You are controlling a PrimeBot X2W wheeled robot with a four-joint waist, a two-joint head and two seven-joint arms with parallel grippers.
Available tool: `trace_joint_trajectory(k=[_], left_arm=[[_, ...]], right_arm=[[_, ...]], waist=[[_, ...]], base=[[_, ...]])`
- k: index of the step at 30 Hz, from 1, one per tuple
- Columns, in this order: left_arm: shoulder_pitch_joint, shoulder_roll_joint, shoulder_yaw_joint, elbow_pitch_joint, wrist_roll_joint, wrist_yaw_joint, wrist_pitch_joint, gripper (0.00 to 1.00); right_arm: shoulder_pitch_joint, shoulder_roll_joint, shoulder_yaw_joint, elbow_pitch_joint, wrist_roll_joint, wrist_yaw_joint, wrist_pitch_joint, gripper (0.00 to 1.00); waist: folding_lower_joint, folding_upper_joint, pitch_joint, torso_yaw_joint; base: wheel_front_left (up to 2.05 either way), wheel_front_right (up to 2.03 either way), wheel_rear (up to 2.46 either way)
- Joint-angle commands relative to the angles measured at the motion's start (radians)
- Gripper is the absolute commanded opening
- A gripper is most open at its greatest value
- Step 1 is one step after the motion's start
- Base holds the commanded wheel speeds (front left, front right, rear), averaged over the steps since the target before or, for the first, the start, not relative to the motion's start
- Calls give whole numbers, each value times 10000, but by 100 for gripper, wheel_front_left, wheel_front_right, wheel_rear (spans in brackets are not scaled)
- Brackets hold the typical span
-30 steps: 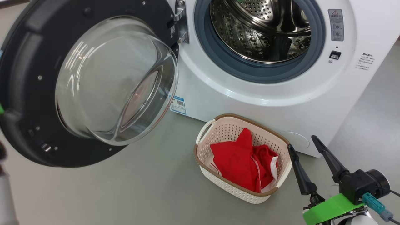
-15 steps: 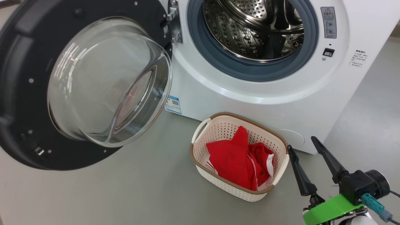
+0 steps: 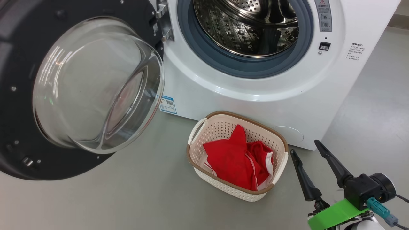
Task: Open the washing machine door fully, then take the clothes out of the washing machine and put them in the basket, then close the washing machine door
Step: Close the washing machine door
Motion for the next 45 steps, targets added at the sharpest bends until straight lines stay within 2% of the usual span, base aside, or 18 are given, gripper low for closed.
trace_joint_trajectory(k=[1,14,23,31,37,45], left_arm=[[-83,535,10,-186,-42,-146,178,0],[281,286,-128,-252,-737,-1074,1981,0],[722,-164,129,-771,-1486,-1388,2894,0],[1192,-778,334,-1764,-2106,-1334,3585,0],[1757,-1197,173,-2809,-2136,-1314,3875,0],[2835,-2025,50,-4929,-2456,-909,4467,0]], right_arm=[[-397,-163,209,-222,-3,35,-63,100],[-348,-30,147,-279,-16,35,-63,100],[-134,145,-66,-439,-39,35,-63,100],[-40,275,-178,-447,-46,35,-63,100],[-48,323,-200,-419,-44,35,-63,100],[-40,379,-200,-430,-38,35,-63,100]], waist=[[0,0,-2,-3],[0,0,-51,182],[0,0,-159,331],[0,0,-239,478],[0,0,-227,511],[0,0,-229,448]], base=[[0,0,0],[0,0,0],[0,0,0],[0,0,0],[0,0,0],[0,0,0]])
